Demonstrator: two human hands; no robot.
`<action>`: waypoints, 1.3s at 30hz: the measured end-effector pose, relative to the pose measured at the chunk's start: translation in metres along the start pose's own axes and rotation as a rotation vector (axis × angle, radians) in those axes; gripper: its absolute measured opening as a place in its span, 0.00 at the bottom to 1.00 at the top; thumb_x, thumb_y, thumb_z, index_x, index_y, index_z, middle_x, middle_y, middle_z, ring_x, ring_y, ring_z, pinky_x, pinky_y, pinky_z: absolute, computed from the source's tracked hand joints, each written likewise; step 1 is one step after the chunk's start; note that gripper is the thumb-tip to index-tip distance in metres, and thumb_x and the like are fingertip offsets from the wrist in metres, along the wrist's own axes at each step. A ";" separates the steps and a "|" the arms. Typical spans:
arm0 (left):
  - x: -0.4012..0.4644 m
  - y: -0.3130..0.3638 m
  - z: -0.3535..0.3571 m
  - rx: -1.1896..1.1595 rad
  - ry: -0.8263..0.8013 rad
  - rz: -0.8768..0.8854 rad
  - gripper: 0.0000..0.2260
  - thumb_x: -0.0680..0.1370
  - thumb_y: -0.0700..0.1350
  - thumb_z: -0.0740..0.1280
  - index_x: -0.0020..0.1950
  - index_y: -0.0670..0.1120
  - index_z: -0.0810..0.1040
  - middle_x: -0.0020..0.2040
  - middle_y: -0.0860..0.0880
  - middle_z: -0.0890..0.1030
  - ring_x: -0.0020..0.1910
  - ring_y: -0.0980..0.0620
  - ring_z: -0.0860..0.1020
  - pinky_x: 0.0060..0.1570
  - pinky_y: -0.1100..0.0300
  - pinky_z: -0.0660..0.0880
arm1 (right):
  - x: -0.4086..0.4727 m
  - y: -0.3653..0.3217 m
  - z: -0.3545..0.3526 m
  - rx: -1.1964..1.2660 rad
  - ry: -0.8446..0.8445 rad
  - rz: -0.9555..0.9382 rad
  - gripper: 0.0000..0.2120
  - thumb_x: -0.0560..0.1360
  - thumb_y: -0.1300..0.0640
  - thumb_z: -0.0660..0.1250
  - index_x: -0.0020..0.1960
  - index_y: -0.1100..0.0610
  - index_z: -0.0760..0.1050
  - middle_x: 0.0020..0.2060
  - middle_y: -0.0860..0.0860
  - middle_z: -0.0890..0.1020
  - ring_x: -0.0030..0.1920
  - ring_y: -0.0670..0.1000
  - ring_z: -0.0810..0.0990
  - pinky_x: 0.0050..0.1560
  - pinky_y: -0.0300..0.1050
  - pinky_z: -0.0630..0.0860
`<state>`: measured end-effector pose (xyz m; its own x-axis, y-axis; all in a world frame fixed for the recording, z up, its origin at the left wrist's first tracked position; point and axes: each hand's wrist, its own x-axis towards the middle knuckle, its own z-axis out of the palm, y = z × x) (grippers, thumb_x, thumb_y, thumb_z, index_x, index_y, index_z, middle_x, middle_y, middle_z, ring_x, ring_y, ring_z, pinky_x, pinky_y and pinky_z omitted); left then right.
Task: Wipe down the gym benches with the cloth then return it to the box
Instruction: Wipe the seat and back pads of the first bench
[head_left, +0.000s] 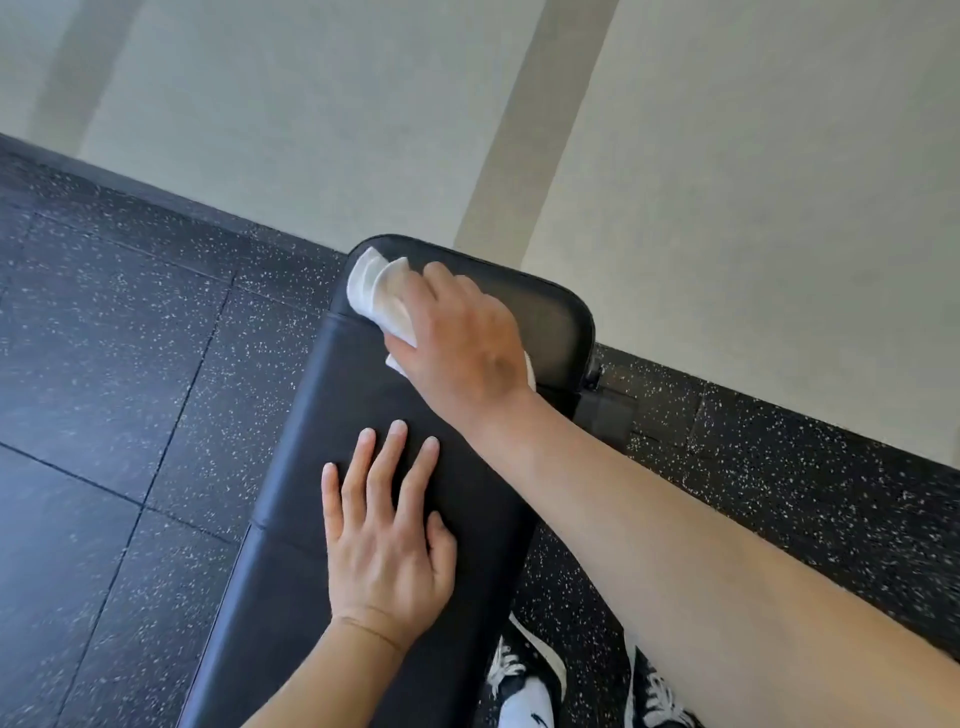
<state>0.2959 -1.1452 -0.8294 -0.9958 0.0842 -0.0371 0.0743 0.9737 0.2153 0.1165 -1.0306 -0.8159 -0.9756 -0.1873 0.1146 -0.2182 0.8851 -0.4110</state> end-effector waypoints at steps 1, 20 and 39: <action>0.000 -0.001 0.001 0.003 -0.002 -0.001 0.31 0.75 0.49 0.61 0.80 0.51 0.67 0.83 0.46 0.62 0.85 0.44 0.55 0.81 0.36 0.50 | 0.009 -0.014 0.007 -0.028 -0.025 -0.043 0.23 0.78 0.47 0.68 0.71 0.54 0.75 0.52 0.50 0.79 0.48 0.54 0.79 0.41 0.49 0.73; -0.001 -0.001 -0.006 -0.055 -0.020 0.025 0.31 0.76 0.49 0.64 0.81 0.52 0.68 0.83 0.46 0.64 0.83 0.40 0.59 0.79 0.32 0.54 | 0.008 0.035 -0.027 -0.130 -0.058 -0.222 0.11 0.80 0.50 0.67 0.53 0.59 0.77 0.42 0.54 0.79 0.39 0.58 0.77 0.33 0.49 0.74; 0.071 -0.006 -0.056 -0.138 0.009 -0.254 0.23 0.74 0.46 0.65 0.70 0.46 0.75 0.71 0.45 0.73 0.68 0.39 0.73 0.67 0.42 0.70 | -0.026 0.094 -0.066 0.066 -0.219 -0.443 0.11 0.81 0.49 0.68 0.48 0.57 0.80 0.38 0.48 0.76 0.37 0.50 0.74 0.33 0.48 0.75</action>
<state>0.2218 -1.1566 -0.7786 -0.9821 -0.1608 -0.0978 -0.1845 0.9253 0.3314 0.1233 -0.9150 -0.7981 -0.7697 -0.6303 0.1014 -0.6069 0.6732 -0.4226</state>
